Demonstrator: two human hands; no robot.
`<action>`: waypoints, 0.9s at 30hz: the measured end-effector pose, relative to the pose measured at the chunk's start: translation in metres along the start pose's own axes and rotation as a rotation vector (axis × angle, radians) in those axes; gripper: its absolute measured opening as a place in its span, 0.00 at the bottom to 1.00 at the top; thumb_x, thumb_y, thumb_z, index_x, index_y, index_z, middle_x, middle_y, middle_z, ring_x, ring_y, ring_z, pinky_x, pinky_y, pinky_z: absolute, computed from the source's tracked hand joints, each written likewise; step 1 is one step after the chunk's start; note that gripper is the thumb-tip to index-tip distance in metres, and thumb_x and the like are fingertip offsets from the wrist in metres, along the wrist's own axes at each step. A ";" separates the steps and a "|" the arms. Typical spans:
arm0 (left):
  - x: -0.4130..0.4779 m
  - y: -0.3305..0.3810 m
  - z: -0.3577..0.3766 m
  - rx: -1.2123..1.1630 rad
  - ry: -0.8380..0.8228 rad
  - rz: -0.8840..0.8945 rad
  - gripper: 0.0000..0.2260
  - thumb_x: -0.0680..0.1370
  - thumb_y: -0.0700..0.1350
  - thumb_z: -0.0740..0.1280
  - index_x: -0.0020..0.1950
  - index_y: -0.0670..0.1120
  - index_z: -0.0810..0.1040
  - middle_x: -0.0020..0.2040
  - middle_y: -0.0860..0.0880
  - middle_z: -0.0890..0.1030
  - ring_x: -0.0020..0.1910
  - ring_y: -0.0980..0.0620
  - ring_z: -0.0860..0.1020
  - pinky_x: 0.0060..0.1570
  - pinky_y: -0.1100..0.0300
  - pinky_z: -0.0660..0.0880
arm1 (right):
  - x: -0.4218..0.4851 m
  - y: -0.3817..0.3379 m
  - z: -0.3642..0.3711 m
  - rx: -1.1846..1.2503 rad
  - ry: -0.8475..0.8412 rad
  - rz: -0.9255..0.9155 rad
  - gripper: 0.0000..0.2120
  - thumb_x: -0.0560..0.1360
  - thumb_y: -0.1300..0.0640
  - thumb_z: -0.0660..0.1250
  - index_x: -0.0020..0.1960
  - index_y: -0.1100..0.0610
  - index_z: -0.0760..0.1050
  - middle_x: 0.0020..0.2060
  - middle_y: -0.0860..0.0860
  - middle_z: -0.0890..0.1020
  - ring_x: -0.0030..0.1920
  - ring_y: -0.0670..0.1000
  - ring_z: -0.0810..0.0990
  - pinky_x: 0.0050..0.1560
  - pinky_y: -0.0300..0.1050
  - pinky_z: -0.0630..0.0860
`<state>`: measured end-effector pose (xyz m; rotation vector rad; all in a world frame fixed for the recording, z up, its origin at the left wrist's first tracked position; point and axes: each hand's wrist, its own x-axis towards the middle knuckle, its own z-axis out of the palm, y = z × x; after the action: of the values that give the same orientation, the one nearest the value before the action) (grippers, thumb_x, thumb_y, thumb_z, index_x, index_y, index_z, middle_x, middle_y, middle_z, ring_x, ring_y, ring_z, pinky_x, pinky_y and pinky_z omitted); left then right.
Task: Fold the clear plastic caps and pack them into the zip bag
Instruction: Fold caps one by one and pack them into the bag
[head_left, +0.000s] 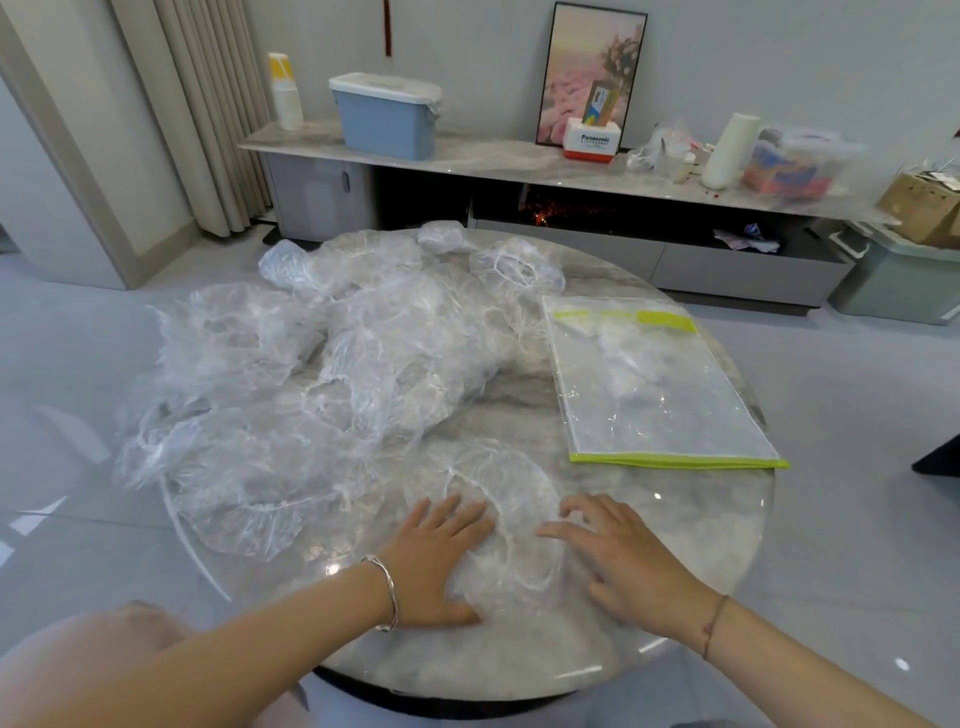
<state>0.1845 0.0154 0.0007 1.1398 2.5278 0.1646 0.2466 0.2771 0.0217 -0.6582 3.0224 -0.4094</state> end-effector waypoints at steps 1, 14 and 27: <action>0.001 -0.002 0.002 -0.015 0.023 0.037 0.43 0.69 0.71 0.56 0.77 0.53 0.45 0.77 0.55 0.44 0.76 0.50 0.40 0.71 0.53 0.35 | 0.000 0.001 0.004 -0.082 0.034 -0.018 0.36 0.60 0.65 0.64 0.66 0.42 0.68 0.64 0.46 0.67 0.62 0.47 0.64 0.64 0.37 0.60; 0.004 -0.009 -0.019 -0.816 0.433 -0.333 0.04 0.77 0.46 0.67 0.50 0.48 0.78 0.26 0.58 0.76 0.23 0.61 0.72 0.30 0.69 0.69 | 0.032 -0.013 0.008 0.682 0.190 0.582 0.16 0.78 0.55 0.64 0.35 0.61 0.71 0.26 0.51 0.78 0.30 0.49 0.78 0.37 0.42 0.73; 0.017 -0.017 0.013 0.103 0.322 0.004 0.27 0.82 0.57 0.40 0.77 0.45 0.53 0.76 0.49 0.56 0.74 0.47 0.59 0.71 0.56 0.47 | 0.036 -0.028 0.041 0.028 -0.062 0.228 0.40 0.67 0.31 0.22 0.76 0.45 0.38 0.73 0.38 0.37 0.74 0.41 0.34 0.73 0.44 0.35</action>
<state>0.1676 0.0162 -0.0205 1.2444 2.8439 0.2391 0.2283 0.2273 -0.0097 -0.3131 2.9803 -0.4118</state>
